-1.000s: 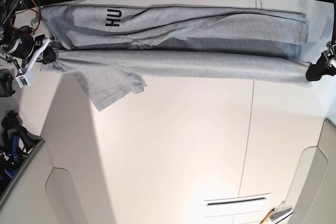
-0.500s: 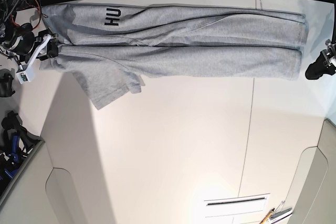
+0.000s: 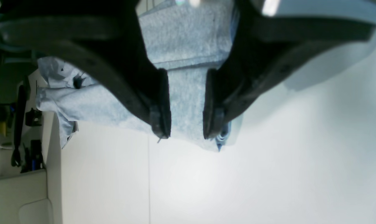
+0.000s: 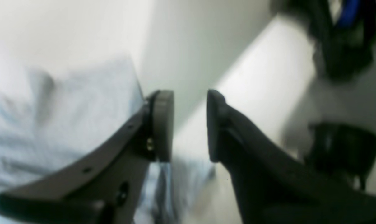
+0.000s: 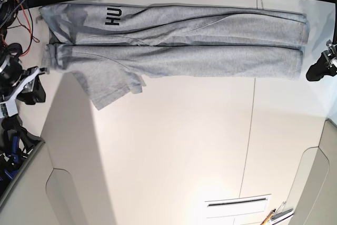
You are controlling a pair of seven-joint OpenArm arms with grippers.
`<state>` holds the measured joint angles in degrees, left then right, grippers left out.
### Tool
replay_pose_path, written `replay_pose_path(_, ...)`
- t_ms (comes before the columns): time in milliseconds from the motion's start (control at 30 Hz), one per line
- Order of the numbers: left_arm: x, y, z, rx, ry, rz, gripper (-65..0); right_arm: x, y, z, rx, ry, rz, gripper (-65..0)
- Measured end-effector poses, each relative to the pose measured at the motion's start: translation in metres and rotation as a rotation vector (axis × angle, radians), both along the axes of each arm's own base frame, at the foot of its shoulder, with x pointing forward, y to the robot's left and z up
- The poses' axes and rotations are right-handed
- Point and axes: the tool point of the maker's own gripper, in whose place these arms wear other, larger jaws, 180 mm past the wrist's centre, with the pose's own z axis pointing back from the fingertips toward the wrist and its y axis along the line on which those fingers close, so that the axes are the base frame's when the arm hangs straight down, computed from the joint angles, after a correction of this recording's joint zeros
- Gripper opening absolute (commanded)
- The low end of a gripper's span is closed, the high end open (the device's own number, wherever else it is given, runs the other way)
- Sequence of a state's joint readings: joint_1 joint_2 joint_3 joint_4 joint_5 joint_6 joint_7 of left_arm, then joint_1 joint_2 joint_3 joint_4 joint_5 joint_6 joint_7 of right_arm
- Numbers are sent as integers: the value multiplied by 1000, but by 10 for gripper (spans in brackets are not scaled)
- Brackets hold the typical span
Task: Fold the T-shirt properly
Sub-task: 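Grasp the sleeve end with the right gripper and fold it inward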
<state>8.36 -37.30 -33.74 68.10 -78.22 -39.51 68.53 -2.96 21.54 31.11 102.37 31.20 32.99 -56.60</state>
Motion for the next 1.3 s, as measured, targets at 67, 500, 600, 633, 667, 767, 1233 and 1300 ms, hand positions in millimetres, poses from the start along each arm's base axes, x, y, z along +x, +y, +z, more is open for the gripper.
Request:
replay_pose_path(67, 0, 0, 1, -3, -4, 1, -436, 12, 3, -5, 49, -8, -22, -465)
replay_pose_path(500, 1, 0, 1, -4, -7, 3, -436, 49, 65, -112, 322, 285, 36, -329)
replay_pose_path(600, 1, 0, 1, -3, -6, 3, -436, 54, 82, -118, 314, 310, 87, -329)
replay_pose_path(633, 1, 0, 1, -3, -6, 3, -436, 54, 88, -119, 310, 316, 106, -331)
replay_pose_path(667, 1, 0, 1, -3, -7, 3, -436, 52, 94, -120, 308, 323, 125, -354)
replay_pose_path(767, 1, 0, 1, -3, -6, 3, -436, 46, 103, -124, 278, 377, 174, -624)
replay_pose_path(1233, 1, 0, 1, -4, -7, 4, -436, 11, 122, -42, 89, 182, 289, -650)
replay_pose_path(1300, 1, 0, 1, -4, -6, 4, -436, -15, 142, -43, 102, 182, 317, -650)
